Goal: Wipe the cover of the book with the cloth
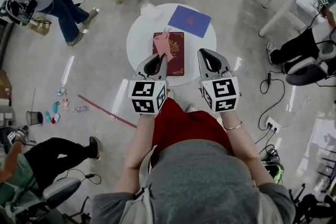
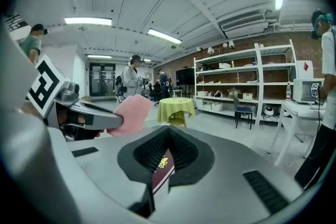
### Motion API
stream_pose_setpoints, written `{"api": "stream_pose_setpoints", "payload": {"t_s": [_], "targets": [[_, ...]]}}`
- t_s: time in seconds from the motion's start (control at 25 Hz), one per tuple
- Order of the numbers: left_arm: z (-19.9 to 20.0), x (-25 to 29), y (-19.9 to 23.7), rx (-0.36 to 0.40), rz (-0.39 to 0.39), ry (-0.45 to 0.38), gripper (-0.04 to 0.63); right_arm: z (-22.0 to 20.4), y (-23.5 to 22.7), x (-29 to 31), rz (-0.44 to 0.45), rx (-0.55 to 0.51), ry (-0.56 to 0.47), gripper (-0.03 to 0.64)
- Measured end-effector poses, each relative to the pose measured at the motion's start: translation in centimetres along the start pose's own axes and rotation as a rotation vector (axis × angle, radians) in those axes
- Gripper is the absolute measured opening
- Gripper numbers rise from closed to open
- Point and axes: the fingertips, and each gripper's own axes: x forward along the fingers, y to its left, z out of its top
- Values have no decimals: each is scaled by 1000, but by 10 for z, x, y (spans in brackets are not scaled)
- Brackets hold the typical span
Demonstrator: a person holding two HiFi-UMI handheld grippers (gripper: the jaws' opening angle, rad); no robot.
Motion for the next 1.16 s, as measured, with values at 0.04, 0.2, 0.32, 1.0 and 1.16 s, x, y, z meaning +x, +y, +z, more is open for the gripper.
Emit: {"api": "stream_pose_setpoints", "payload": {"t_s": [0.04, 0.2, 0.32, 1.0, 1.16], "targets": [[4, -1, 0, 6, 1, -11, 34, 5, 0, -1, 3, -1, -13, 28], [18, -5, 0, 14, 8, -53, 34, 24, 0, -7, 9, -9, -71, 28], [26, -9, 3, 15, 11, -81, 34, 37, -1, -11, 5, -16, -107, 28], [45, -21, 5, 49, 15, -143, 34, 56, 1, -20, -11, -21, -175, 28], [45, -19, 8, 52, 15, -148, 34, 57, 3, -17, -13, -25, -186, 28]]}}
